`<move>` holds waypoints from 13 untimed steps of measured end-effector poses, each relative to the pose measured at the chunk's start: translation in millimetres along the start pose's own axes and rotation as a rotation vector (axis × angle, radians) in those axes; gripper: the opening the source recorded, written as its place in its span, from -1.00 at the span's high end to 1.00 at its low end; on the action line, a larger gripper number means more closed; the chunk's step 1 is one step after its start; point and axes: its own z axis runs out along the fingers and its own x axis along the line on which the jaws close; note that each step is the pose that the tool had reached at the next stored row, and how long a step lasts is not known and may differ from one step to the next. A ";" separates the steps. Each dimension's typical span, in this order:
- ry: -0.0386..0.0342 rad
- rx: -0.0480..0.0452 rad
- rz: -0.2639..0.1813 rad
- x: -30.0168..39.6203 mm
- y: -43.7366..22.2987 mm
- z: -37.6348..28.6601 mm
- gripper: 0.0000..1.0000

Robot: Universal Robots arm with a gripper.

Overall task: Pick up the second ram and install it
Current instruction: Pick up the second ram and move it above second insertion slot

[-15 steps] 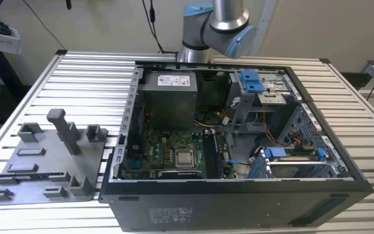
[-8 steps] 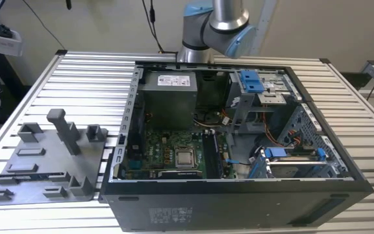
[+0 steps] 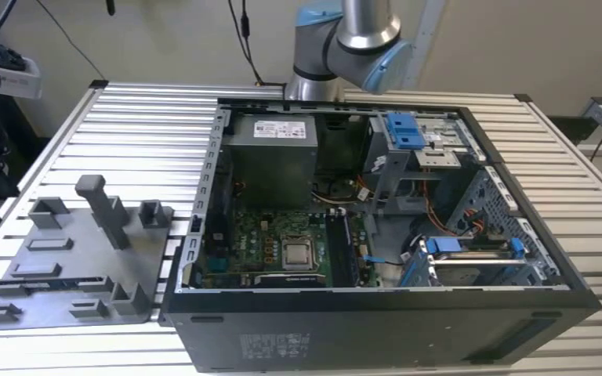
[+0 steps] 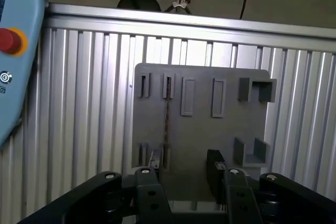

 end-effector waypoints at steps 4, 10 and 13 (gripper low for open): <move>-0.0087 0.0009 0.000 0.1 0.0 5.2 0.04; -0.0088 0.0008 0.000 0.3 -0.1 12.1 0.04; -0.0088 0.0009 0.000 0.1 0.3 15.4 0.04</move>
